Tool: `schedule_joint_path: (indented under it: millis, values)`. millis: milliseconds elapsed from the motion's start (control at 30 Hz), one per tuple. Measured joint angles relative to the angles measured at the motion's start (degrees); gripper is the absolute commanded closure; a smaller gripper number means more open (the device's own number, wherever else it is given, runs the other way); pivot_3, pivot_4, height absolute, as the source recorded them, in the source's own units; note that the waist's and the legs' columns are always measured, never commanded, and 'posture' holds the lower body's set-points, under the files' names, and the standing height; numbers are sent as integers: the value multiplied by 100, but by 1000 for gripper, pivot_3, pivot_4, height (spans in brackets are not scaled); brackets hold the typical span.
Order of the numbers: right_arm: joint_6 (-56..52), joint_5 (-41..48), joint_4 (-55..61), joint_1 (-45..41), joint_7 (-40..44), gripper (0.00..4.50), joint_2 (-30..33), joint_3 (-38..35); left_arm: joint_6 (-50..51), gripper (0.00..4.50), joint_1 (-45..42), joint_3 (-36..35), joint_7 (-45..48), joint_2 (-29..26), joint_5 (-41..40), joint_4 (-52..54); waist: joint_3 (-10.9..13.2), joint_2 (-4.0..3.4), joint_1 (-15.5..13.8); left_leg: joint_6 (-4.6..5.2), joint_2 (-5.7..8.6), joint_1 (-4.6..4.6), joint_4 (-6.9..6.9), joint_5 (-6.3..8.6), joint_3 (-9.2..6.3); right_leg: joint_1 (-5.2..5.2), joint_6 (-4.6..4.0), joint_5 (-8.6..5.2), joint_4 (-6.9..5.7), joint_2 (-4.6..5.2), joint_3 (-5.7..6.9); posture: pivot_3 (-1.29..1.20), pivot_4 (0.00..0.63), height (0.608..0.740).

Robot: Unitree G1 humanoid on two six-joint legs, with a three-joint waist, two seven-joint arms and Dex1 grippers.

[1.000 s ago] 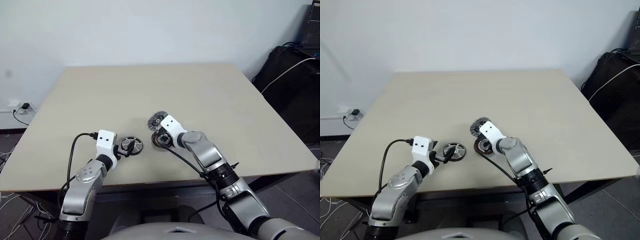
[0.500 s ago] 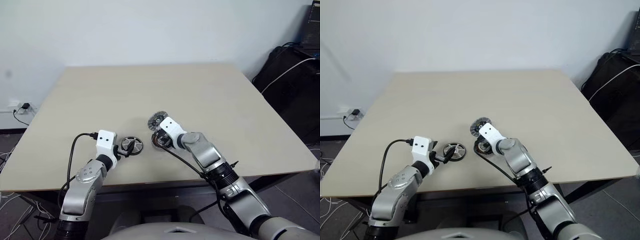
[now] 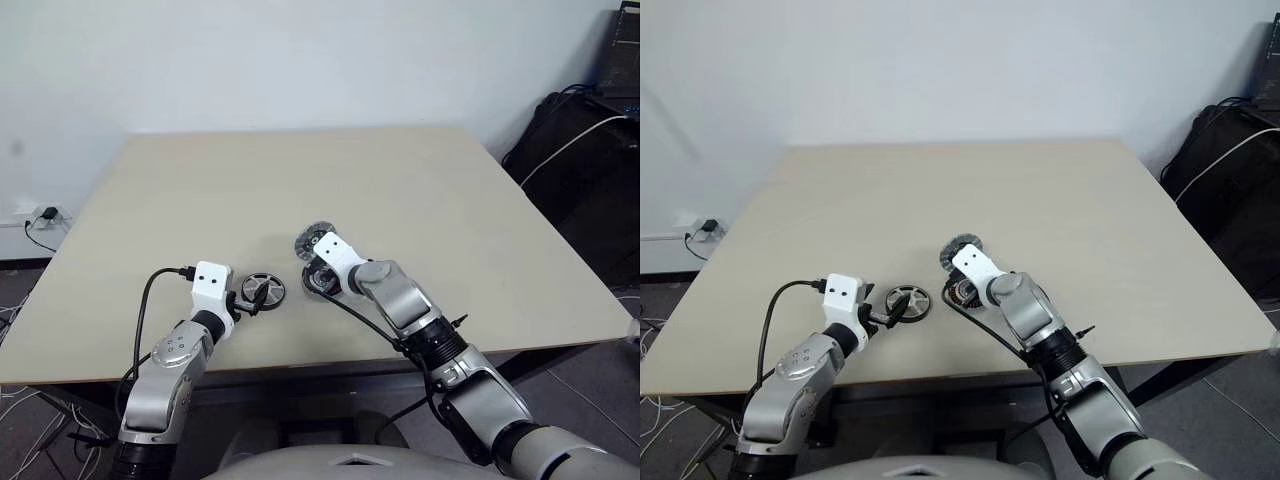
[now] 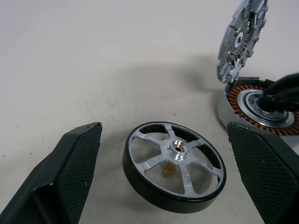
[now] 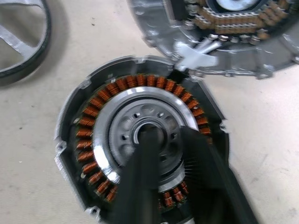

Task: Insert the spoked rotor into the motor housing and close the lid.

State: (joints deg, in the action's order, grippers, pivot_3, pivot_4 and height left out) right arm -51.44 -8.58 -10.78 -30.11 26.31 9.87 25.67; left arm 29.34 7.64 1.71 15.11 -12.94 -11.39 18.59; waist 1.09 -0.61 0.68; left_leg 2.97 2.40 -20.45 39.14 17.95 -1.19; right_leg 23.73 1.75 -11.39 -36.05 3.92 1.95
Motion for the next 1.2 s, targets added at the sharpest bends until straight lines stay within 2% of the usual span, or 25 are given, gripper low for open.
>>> schedule_joint_path:
  millis: [333, 600, 767, 1200]
  values:
    - [-9, 45, 117, 69, -4, 4490, 66, -13, 0, 0, 3, 1, -3, 2, -1, 0, 1, -1, -11, -9, 1, -3, -2, -15, -6, 0, 3, 10, -1, -20, 8, 0, 0, 740]
    - [-46, 213, 522, 138, -83, 4490, 67, -422, 0, 0, -12, 4, 3, 2, -1, -1, 1, -1, -8, 11, 0, -8, -2, -4, -8, 4, 2, 9, 1, -21, 9, 0, 0, 740]
    - [-118, 241, 516, 41, 10, 4490, 170, -396, 0, 0, -45, 8, 6, 3, -1, -27, 2, -1, -7, 4, 0, -8, -2, -8, -8, 3, 1, 9, 0, -21, 9, 0, 0, 740]
    - [-41, 323, -280, -345, 583, 4490, 314, -191, -2, 0, -55, 9, 1, 23, 0, -35, 2, -1, -5, 5, 0, -8, -1, -8, -8, 2, -4, 6, 1, -21, 8, 0, 0, 740]
